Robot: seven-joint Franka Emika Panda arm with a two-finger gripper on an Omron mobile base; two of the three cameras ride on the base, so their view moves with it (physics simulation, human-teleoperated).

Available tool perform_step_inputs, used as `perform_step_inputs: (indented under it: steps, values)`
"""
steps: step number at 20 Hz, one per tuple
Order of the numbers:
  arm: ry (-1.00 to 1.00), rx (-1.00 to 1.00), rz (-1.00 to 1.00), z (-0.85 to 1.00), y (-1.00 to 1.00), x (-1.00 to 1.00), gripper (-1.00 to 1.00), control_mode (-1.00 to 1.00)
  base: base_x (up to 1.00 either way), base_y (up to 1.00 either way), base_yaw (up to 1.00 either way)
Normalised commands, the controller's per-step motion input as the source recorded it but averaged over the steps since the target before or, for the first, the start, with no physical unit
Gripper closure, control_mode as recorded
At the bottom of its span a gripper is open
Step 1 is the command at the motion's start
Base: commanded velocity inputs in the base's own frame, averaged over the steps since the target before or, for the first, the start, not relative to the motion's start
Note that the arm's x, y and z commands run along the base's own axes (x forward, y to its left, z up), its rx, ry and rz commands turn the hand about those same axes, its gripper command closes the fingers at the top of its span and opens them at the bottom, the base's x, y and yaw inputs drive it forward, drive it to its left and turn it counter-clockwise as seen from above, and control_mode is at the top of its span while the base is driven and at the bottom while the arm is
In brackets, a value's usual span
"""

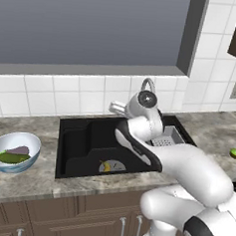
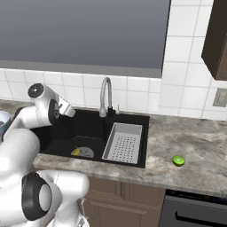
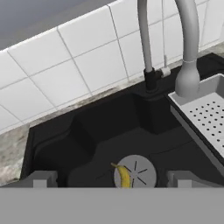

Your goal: There is a mixed pile of frozen fruits and vegetables on the counter. Locate all the frozen vegetables and place the items in a bowl on the counter. Take all the frozen fruits and defrost them in a running sink.

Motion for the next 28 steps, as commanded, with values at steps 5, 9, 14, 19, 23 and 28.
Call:
perform_step_inputs:
  steps: [5,9,14,19,23,28]
  values:
    - [0.03,-0.06,0.00,0.00,-0.33,-0.42,-1.00,-1.00,0.00,0.00,0.00]
    - [0.00,-0.05,0.00,0.00,-0.52,-0.39,-1.00,-1.00,0.00,0.00,0.00]
    - [0.00,-0.01,0.00,0.00,-0.61,-0.25,-1.00,-1.00,0.00,0.00,0.00]
    - [0.00,0.00,0.01,0.00,-0.62,-0.17,-1.00,-1.00,0.00,0.00,0.00]
    - [0.00,0.00,0.00,0.00,-0.61,-0.24,-1.00,-1.00,0.00,0.00,0.00]
    - [0.02,0.00,0.00,0.00,-0.55,-0.22,-1.00,-1.00,0.00,0.00,0.00]
